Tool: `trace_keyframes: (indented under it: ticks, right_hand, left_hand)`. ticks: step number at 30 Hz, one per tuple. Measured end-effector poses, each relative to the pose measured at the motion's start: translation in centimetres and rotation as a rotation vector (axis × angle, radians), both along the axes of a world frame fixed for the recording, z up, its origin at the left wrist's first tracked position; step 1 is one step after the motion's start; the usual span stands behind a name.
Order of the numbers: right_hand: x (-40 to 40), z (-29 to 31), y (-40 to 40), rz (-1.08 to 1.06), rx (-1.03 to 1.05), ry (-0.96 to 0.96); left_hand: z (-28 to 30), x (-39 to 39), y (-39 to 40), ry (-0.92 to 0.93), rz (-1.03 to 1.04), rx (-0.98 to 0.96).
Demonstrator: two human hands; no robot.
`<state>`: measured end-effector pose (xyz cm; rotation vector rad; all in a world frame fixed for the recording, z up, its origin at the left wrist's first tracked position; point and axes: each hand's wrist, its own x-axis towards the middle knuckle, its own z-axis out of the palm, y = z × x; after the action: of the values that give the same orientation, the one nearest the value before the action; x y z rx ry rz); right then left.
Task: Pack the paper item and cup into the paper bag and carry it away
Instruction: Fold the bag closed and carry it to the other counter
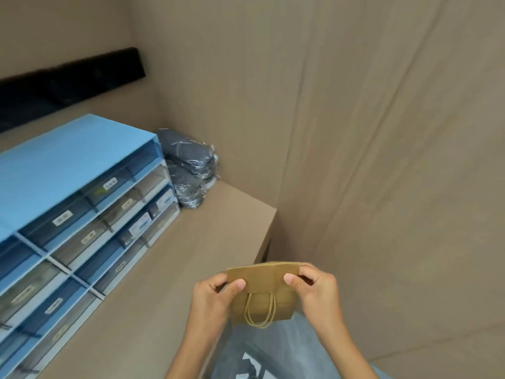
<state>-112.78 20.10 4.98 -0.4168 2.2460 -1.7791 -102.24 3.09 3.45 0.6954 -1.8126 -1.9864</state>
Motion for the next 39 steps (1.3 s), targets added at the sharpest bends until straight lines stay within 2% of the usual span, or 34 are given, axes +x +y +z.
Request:
trace_keyframes:
  ticks: [10, 15, 20, 27, 39]
  right_hand:
    - [-12.2, -2.2, -18.3, 0.573, 0.052, -0.042]
    - [-15.3, -5.2, -27.0, 0.871, 0.088, -0.069]
    - [-16.4, -7.3, -32.2, 1.075, 0.126, -0.061]
    - [-17.3, -9.1, -33.6, 1.161, 0.13, -0.059]
    - [-17.4, -7.7, -33.0, 1.23, 0.089, -0.049]
  left_hand:
    - [-2.1, -4.0, -9.9, -0.077, 0.523, -0.032]
    - [-3.2, -5.5, -12.5, -0.141, 0.832, -0.02]
    - [-4.8, -6.5, -13.7, -0.25, 1.041, -0.007]
    - [-6.8, -7.9, -14.1, -0.324, 1.124, 0.001]
    - [-6.0, -7.5, -14.1, -0.336, 1.064, -0.048]
